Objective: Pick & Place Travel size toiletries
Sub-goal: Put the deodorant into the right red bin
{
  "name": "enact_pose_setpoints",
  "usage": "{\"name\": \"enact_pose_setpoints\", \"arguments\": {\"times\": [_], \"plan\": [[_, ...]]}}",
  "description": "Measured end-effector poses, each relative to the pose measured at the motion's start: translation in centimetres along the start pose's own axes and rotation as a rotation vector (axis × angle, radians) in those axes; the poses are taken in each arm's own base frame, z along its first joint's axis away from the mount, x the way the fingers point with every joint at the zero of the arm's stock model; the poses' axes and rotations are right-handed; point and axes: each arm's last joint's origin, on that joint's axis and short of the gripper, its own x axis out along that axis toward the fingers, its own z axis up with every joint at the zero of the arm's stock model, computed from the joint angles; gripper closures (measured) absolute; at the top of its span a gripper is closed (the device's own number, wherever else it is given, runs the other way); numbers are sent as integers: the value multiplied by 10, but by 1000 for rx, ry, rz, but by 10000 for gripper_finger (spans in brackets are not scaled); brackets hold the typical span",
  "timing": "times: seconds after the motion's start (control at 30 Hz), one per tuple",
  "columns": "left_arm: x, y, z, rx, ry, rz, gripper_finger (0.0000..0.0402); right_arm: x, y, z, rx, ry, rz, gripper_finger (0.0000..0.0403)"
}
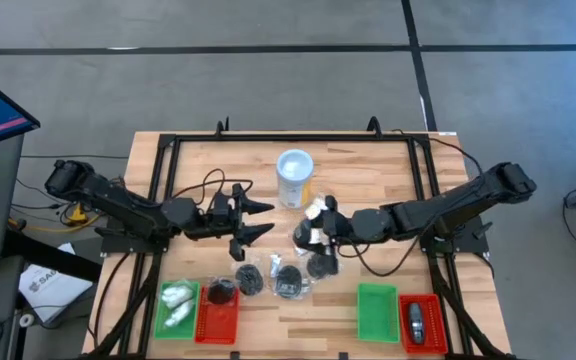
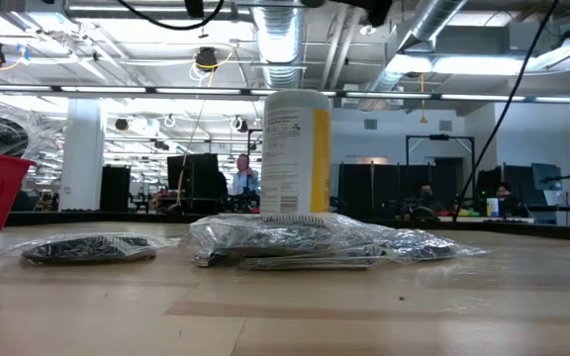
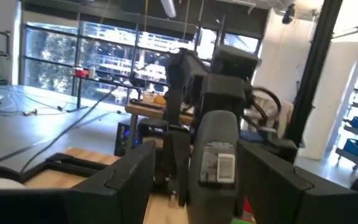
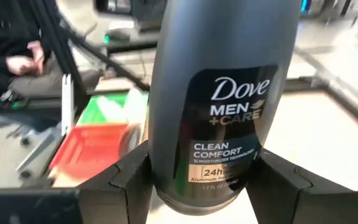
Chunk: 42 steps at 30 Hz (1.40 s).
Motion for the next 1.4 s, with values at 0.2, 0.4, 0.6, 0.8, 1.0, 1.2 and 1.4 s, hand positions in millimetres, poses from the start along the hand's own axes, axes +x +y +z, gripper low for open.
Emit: {"name": "enact_pose_setpoints", "arguments": {"times": [0.2,0.4,0.6,0.8,1.0,1.2,1.4], "plan": [[-4,-3,-12,2,39,-15,186,-26,16,-11,76,164,39,204],[-1,-4,-22,-14,72,-14,190,-53,38,-28,156,332,76,204],[3,-5,-32,-23,104,-8,191,-79,61,-49,257,499,75,204],[5,-5,-39,-36,126,-3,191,-102,83,-64,369,604,71,204],[6,-5,-42,-50,134,-4,191,-122,97,-75,458,671,65,205],[6,-6,-44,-50,141,-8,191,-139,104,-84,543,734,13,205],[5,-7,-44,-51,142,-13,191,-153,112,-90,623,771,2,205]]}}
